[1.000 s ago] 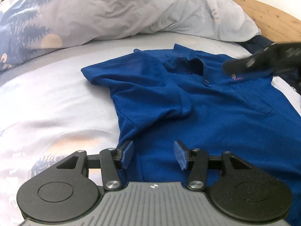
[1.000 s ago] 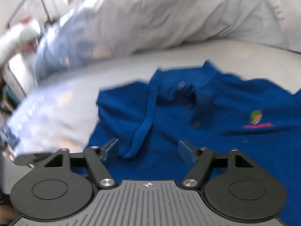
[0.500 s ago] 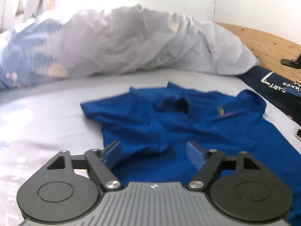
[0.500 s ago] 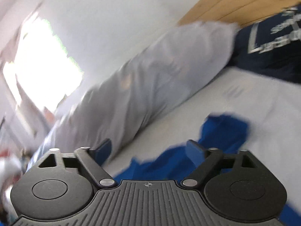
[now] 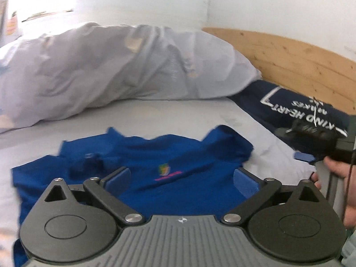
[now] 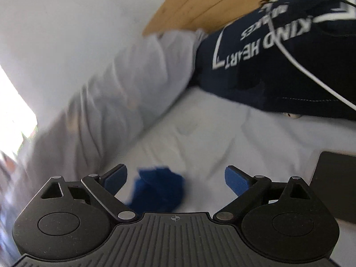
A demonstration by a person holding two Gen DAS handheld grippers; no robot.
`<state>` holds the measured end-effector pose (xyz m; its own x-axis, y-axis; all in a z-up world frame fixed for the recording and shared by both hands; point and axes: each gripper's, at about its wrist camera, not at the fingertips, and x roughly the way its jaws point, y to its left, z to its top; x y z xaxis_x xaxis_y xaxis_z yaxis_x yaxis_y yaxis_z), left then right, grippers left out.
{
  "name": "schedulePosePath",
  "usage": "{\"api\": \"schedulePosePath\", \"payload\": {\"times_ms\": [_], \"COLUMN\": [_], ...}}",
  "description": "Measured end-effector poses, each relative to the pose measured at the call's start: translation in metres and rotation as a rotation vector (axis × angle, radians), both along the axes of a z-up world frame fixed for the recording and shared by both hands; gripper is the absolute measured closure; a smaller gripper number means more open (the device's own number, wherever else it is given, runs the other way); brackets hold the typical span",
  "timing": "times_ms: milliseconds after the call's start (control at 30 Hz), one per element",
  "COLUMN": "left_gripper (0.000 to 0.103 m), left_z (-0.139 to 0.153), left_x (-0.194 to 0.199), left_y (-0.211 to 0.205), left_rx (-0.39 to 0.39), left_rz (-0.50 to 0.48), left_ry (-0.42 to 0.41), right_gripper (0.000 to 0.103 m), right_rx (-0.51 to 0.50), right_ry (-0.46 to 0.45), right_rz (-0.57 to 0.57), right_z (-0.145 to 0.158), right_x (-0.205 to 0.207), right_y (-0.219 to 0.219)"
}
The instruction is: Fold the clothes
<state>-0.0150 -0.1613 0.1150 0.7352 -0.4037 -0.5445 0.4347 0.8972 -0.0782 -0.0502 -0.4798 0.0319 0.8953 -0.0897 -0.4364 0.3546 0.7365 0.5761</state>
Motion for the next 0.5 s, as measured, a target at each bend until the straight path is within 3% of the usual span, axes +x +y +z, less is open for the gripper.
{"api": "schedulePosePath", "payload": {"times_ms": [133, 267, 400, 500], "left_gripper": [0.000, 0.004, 0.004, 0.003], "left_z": [-0.033, -0.070, -0.099, -0.109], "left_x": [0.012, 0.009, 0.009, 0.000], "left_y": [-0.016, -0.014, 0.003, 0.011], "left_rx": [0.041, 0.132, 0.128, 0.131], "left_rz": [-0.012, -0.007, 0.029, 0.017], "left_ry": [0.061, 0.109, 0.166, 0.122], "right_gripper": [0.009, 0.027, 0.028, 0.037], "right_rx": [-0.163, -0.323, -0.499, -0.541], "right_ry": [0.081, 0.130, 0.113, 0.118], "right_rz": [0.116, 0.192, 0.283, 0.335], "right_z": [-0.012, -0.019, -0.018, -0.026], "right_x": [0.024, 0.055, 0.067, 0.080], "right_y": [0.013, 0.018, 0.038, 0.047]}}
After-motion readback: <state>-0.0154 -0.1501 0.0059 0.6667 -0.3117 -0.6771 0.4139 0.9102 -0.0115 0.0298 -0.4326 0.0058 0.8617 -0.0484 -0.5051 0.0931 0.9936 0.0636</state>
